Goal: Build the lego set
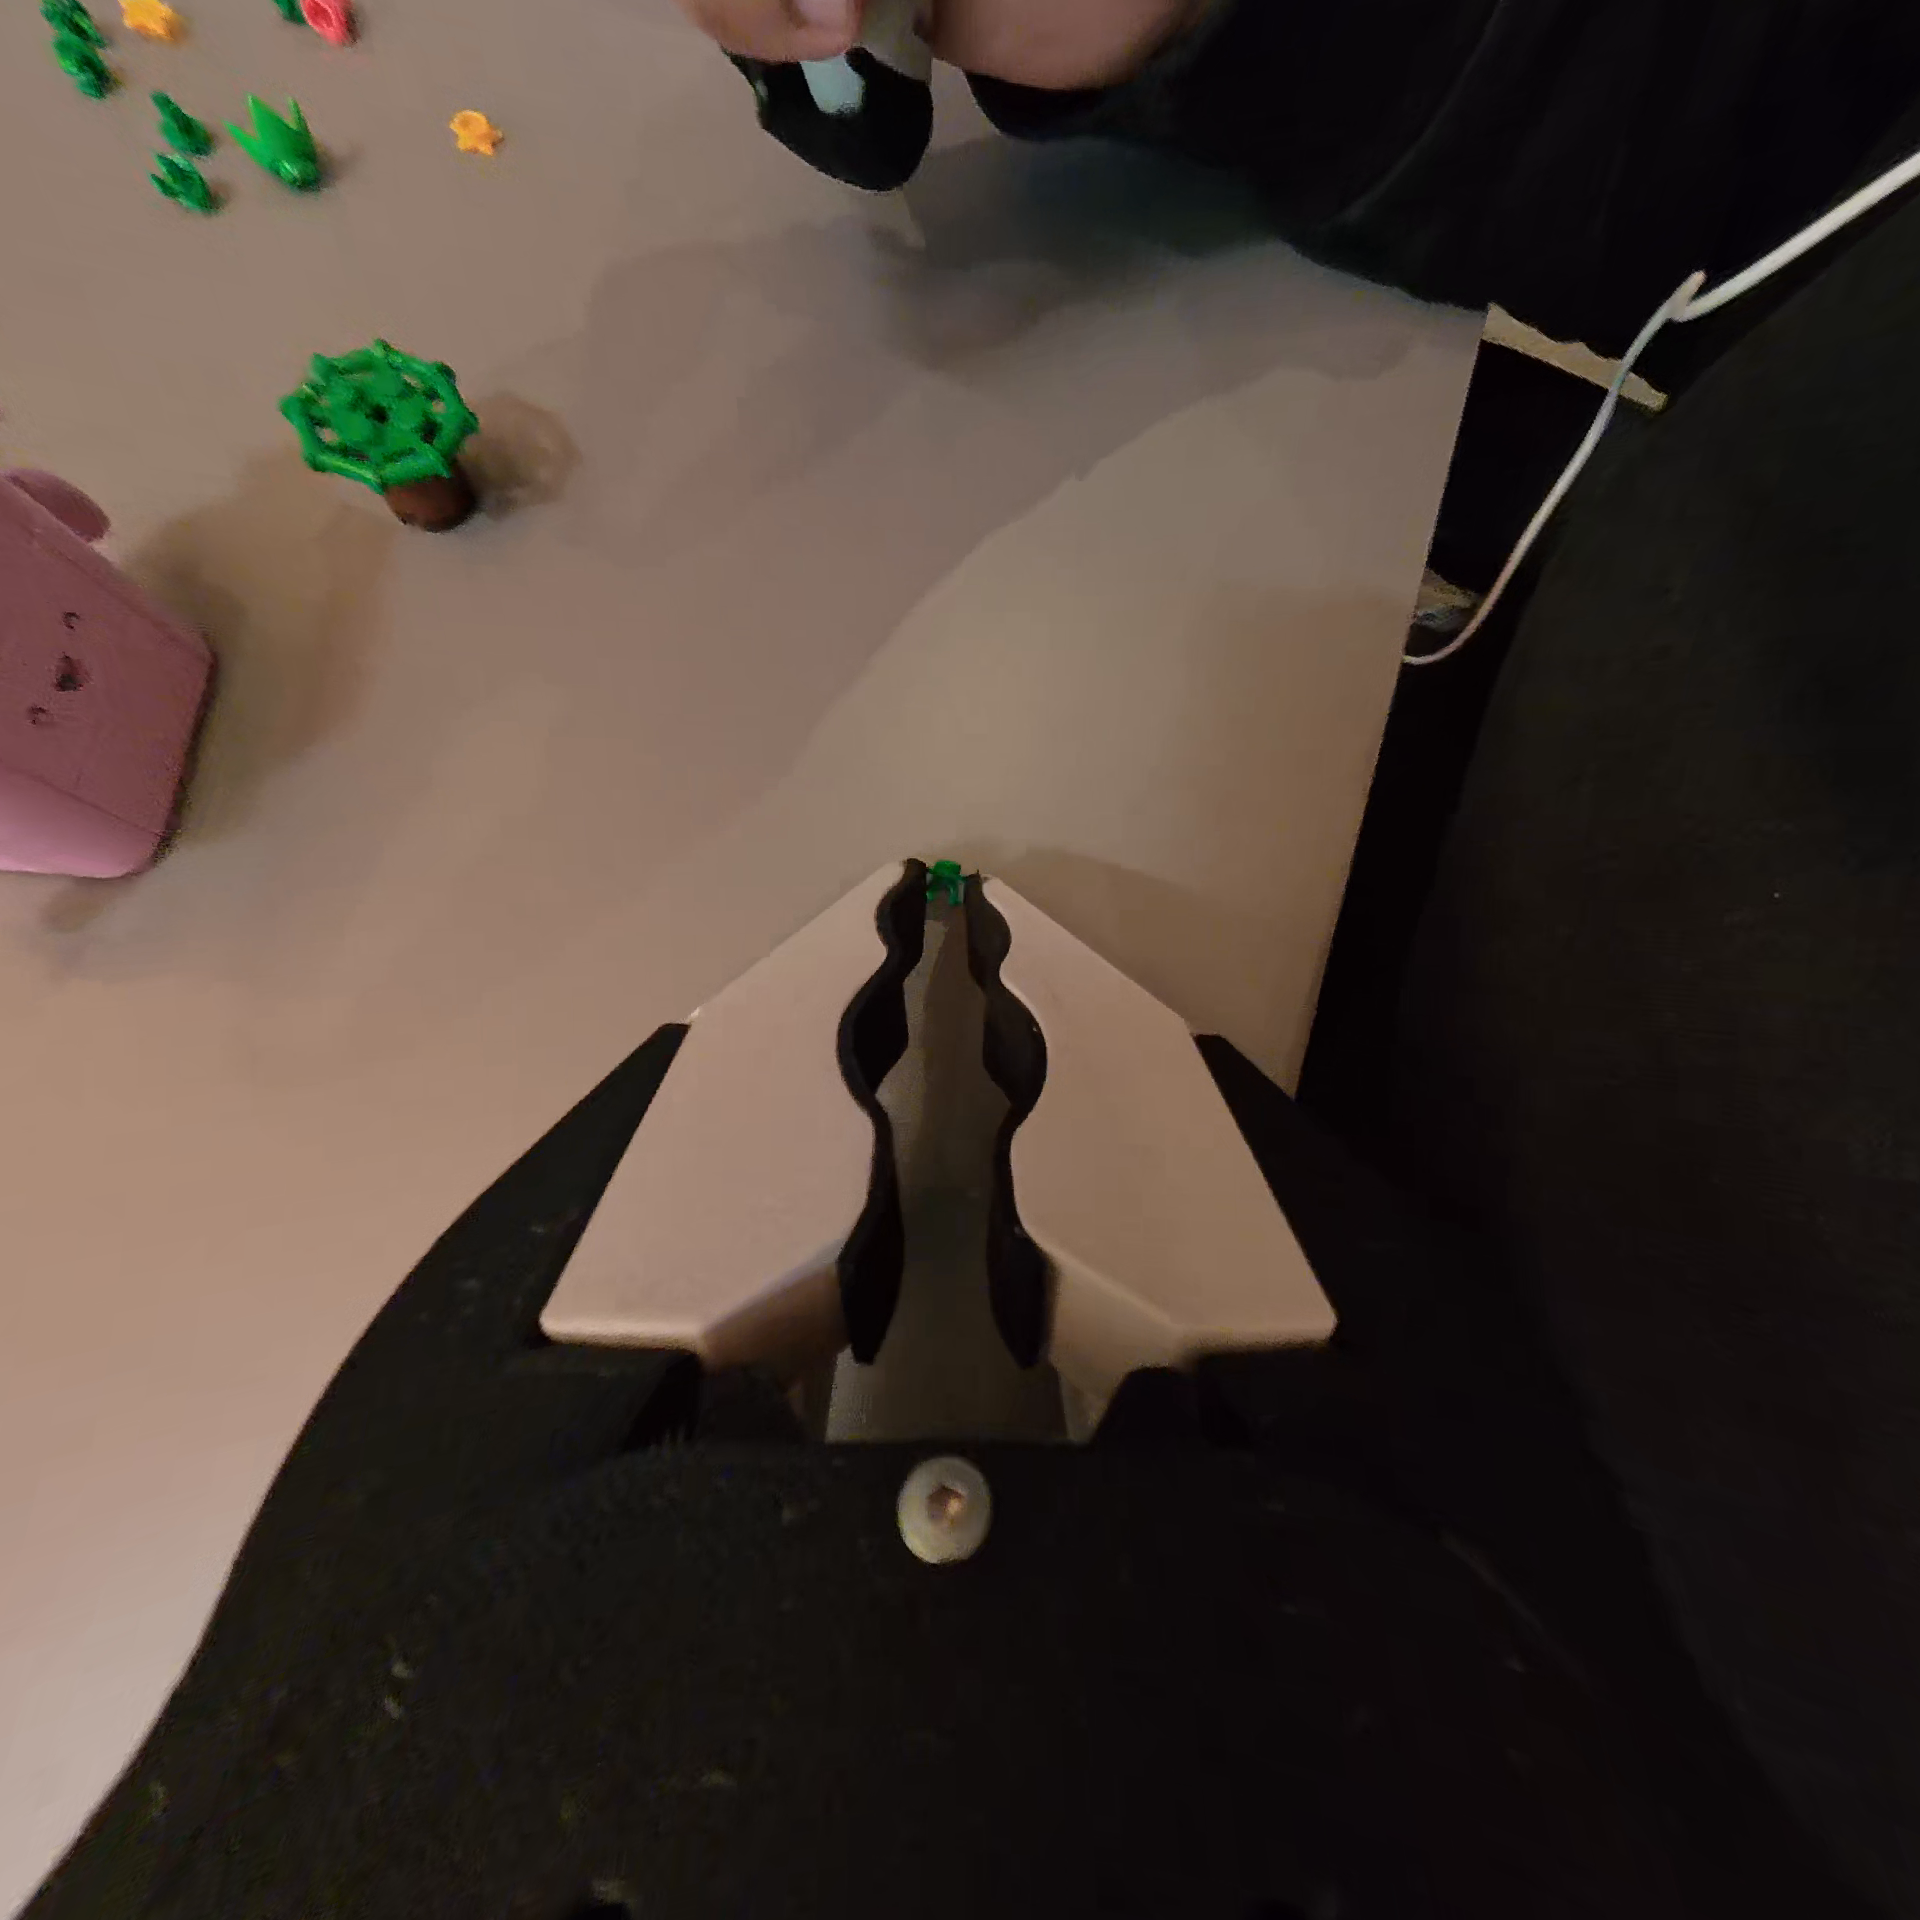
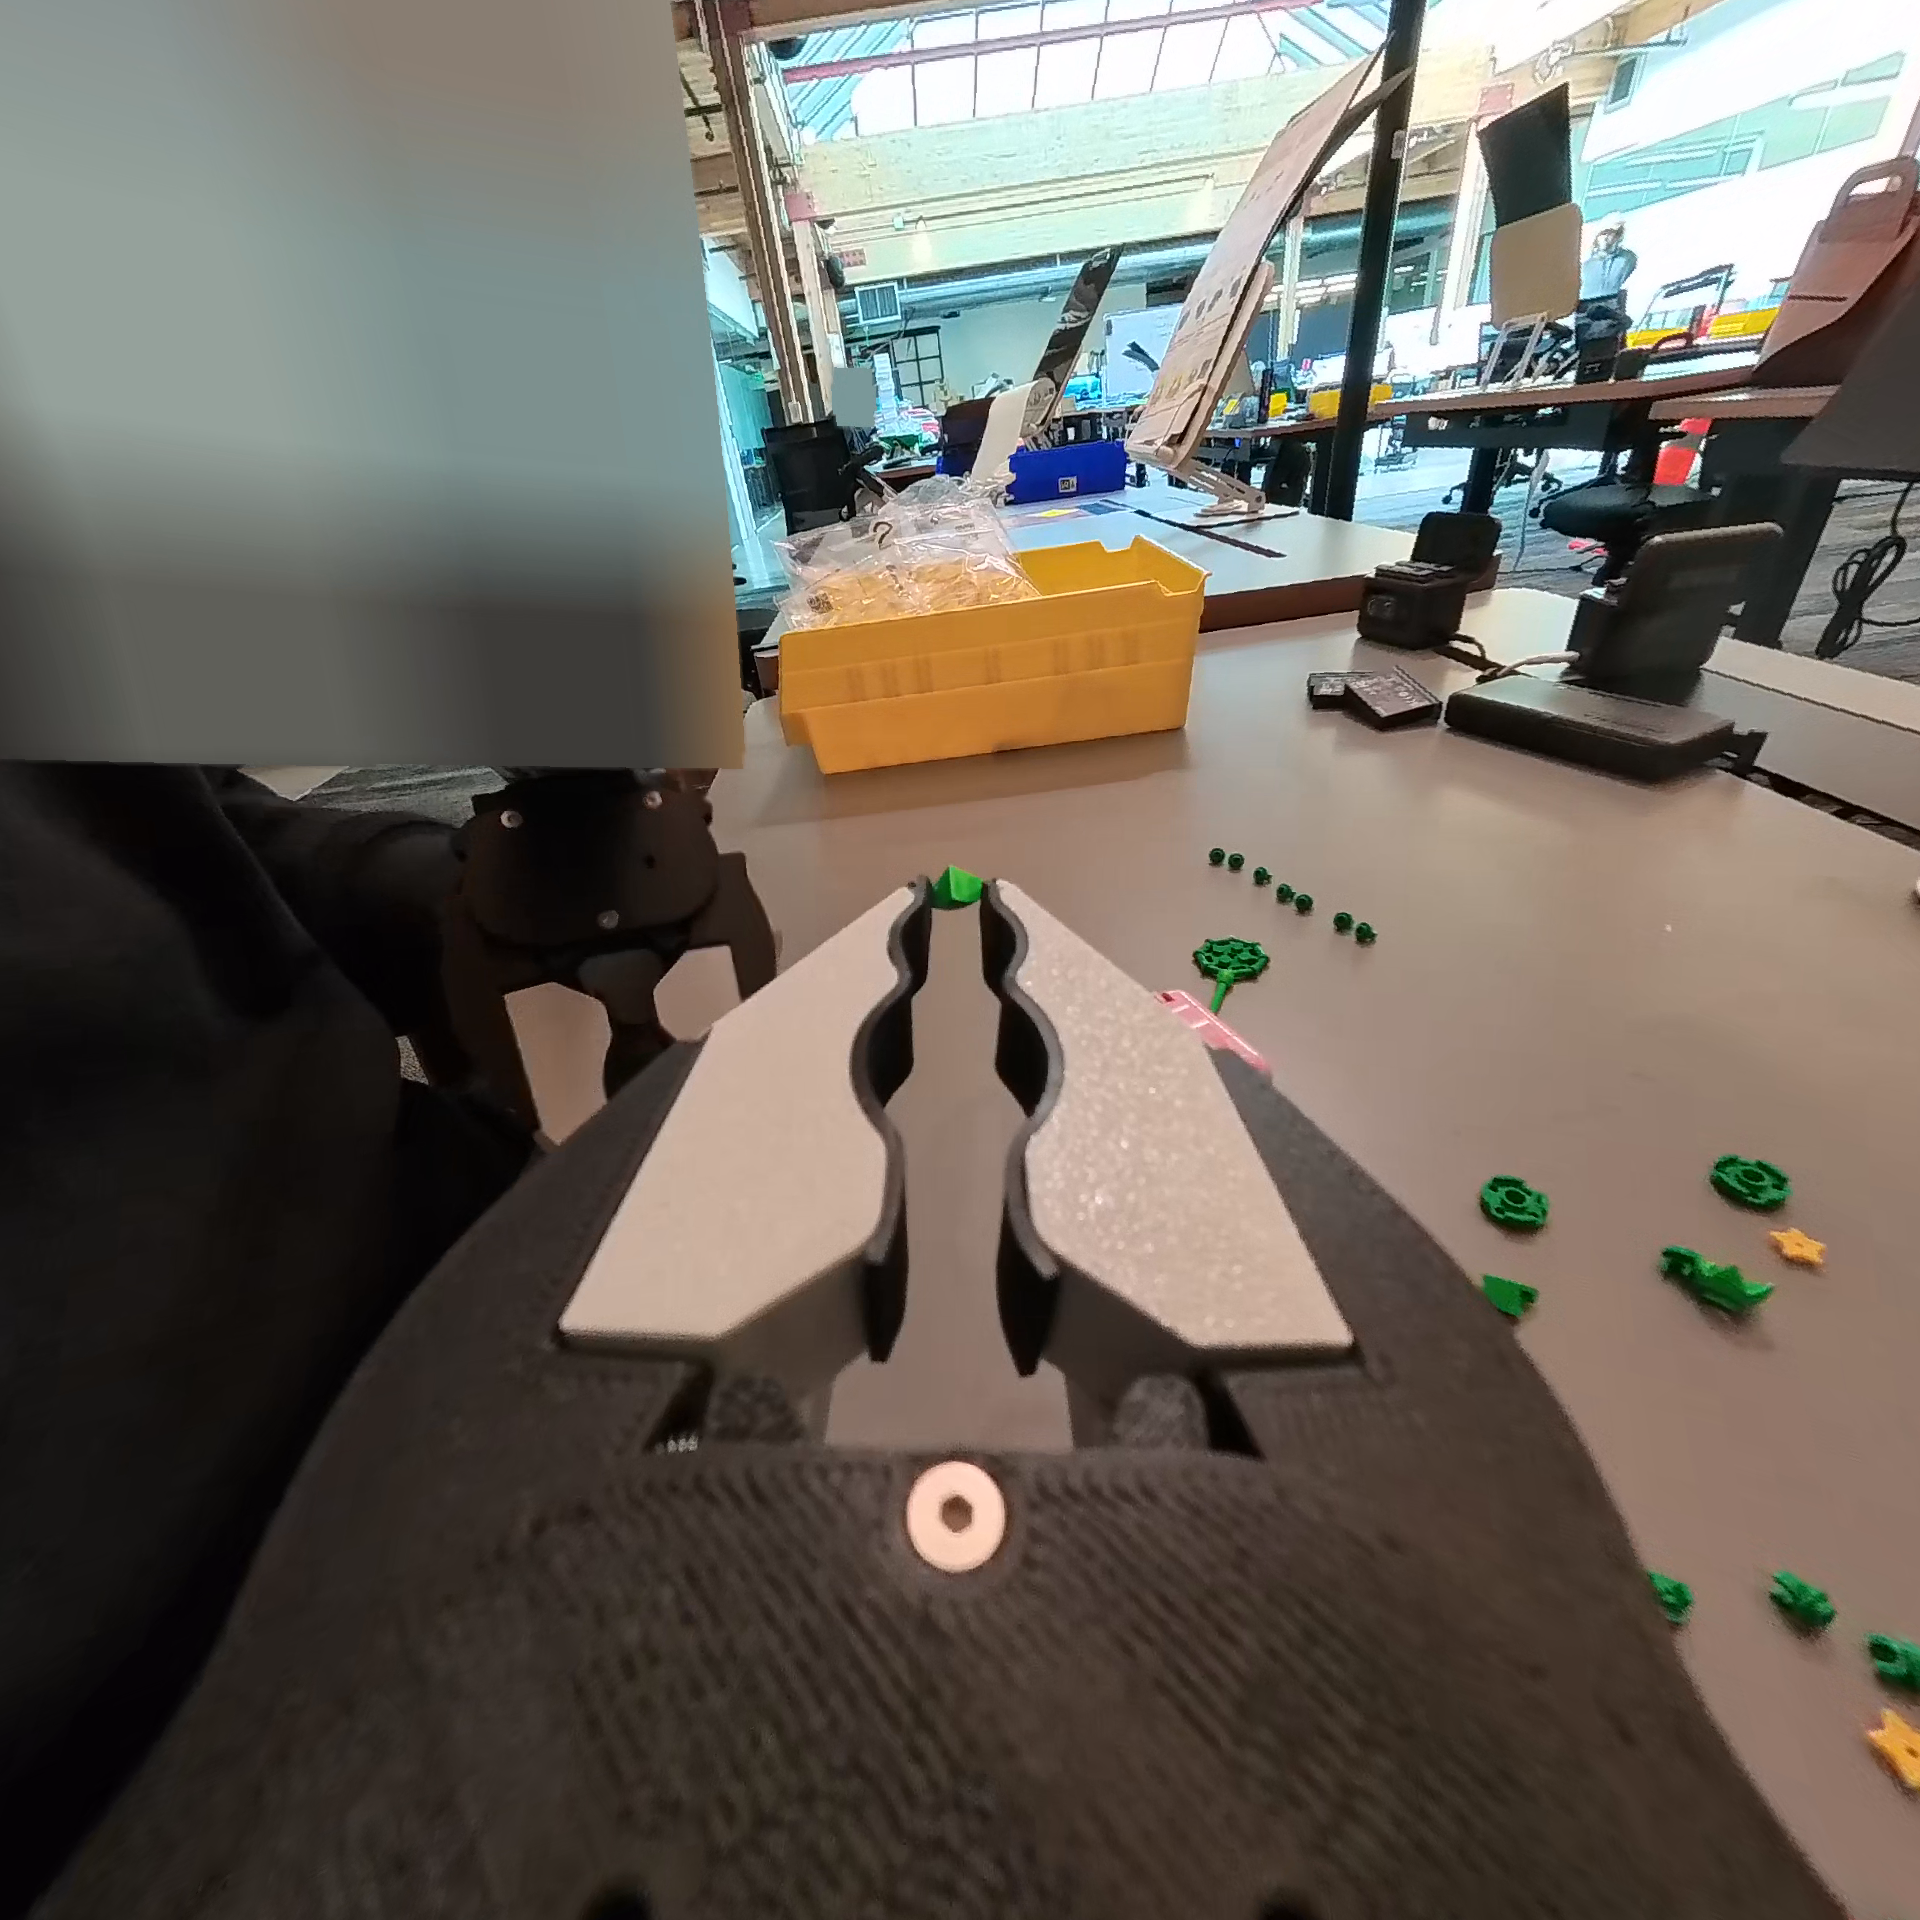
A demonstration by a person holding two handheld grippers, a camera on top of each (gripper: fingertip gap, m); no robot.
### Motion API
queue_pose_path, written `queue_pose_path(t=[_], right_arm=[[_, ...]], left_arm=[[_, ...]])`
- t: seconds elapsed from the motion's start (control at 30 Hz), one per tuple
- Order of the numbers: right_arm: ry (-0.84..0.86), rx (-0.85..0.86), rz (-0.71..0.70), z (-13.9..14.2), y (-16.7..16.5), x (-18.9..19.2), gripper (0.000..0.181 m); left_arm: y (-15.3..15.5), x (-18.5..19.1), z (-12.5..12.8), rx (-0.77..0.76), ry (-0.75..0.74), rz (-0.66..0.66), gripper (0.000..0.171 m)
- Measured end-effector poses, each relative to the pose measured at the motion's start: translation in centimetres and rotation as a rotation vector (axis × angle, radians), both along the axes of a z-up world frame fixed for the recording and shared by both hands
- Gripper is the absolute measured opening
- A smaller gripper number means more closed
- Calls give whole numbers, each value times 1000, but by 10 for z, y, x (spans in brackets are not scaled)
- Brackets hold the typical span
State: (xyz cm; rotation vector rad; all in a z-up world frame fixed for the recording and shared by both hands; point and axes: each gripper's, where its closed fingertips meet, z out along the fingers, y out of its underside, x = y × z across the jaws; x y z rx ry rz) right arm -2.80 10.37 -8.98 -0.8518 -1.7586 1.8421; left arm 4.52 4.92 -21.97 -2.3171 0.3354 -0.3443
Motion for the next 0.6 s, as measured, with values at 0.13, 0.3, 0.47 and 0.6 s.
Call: queue_pose_path(t=[0.13,0.3,0.47,0.6], right_arm=[[-37,-2,-3,-3,1,-2,7],[-135,-30,13,-15,0,-5,7],[-209,-95,48,-21,-2,-6,7],[-210,-127,47,-20,2,-8,7]], left_arm=[[18,-35,26,191,201,98,3],[38,-80,78,476,592,203,3],[55,-92,93,578,870,166,3],[62,-89,96,645,957,132,3]])
